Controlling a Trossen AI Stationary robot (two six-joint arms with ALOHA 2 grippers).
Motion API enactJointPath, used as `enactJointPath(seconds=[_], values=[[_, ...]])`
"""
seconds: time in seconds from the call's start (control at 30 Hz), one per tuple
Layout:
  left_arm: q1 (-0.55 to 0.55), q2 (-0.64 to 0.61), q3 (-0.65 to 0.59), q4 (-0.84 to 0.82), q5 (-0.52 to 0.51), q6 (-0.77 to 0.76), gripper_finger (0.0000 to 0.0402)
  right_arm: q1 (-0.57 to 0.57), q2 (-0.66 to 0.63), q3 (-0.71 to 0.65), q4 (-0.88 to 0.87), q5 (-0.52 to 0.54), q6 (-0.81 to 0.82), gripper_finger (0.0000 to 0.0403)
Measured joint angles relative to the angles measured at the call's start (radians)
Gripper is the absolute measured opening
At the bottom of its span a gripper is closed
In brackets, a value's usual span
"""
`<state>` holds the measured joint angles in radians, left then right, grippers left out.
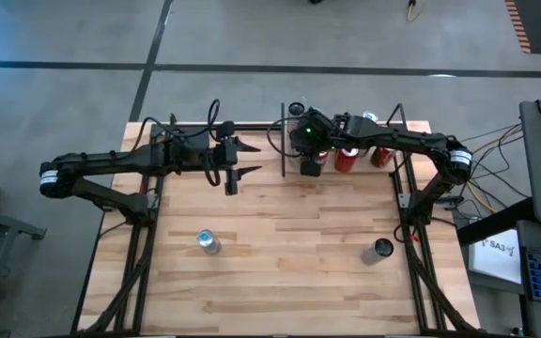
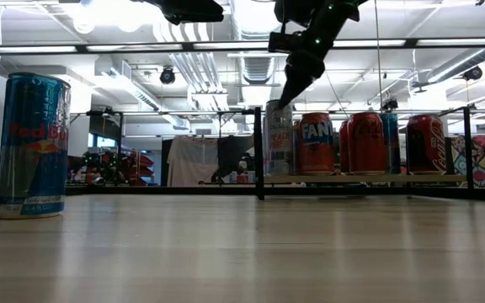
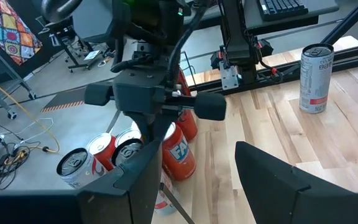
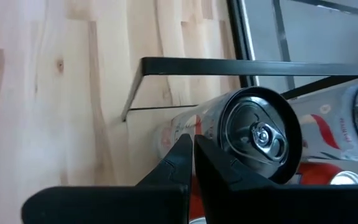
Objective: Place canned beverage on shelf
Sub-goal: Put the left white soda can on the shelf aligned with the other white soda can
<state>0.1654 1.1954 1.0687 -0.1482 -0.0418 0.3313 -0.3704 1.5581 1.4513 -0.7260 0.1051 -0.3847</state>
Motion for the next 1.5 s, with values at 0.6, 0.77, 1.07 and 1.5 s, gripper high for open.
enactJointPath(seconds=[0.6,0.77,1.07,1.5], values=[[0.0,0.0,0.0,0.0,0.0,0.0,0.019,-0.015,0.0,0.0,0.025,0.001,0.018,0.0009],[0.0,0.0,0.0,0.0,0.0,0.0,0.019,-0.014,-0.001,0.0,0.025,0.001,0.018,0.0009],[0.0,0.0,0.0,0.0,0.0,0.0,0.019,-0.017,-0.001,0.0,0.046,0.002,0.008,0.0009],[0.0,0.029,0.0,0.009,0.0,-0.007,0.019,-0.016,-0.001,0.0,0.077,0.007,0.017,0.0009]])
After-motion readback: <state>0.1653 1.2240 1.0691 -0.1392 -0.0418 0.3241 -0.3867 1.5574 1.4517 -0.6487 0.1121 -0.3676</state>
